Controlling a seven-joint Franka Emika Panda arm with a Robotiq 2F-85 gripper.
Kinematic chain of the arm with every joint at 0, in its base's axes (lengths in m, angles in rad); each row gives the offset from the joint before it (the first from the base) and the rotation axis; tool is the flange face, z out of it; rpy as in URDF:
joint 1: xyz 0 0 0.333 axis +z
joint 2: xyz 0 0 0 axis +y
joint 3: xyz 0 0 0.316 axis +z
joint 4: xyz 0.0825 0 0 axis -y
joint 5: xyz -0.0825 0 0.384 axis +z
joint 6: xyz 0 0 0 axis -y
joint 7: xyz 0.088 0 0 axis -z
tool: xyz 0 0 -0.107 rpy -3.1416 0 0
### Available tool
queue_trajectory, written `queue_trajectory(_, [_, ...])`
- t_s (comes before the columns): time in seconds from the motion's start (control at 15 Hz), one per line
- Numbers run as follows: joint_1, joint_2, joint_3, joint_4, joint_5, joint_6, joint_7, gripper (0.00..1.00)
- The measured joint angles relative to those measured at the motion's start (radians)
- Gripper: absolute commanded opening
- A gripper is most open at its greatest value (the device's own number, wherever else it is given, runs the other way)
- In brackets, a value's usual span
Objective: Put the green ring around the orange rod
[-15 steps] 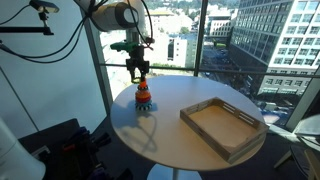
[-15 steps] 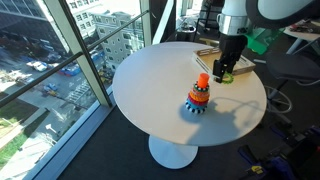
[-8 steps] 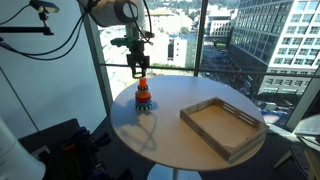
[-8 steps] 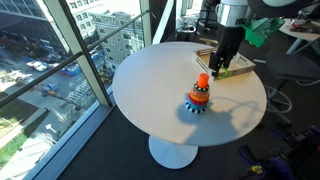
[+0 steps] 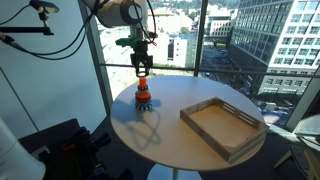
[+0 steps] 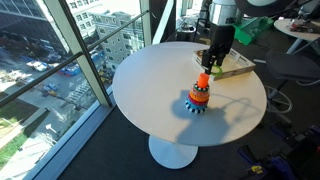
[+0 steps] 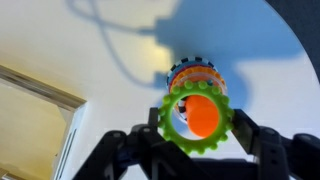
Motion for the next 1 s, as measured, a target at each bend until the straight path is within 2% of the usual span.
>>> queue_trajectory(0.47, [0.004, 0.099, 0.001, 0.084, 0.025, -0.002, 0.000, 0.48])
queue_trajectory(1.0, [0.005, 0.159, 0.003, 0.137, 0.060, -0.044, -0.001, 0.48])
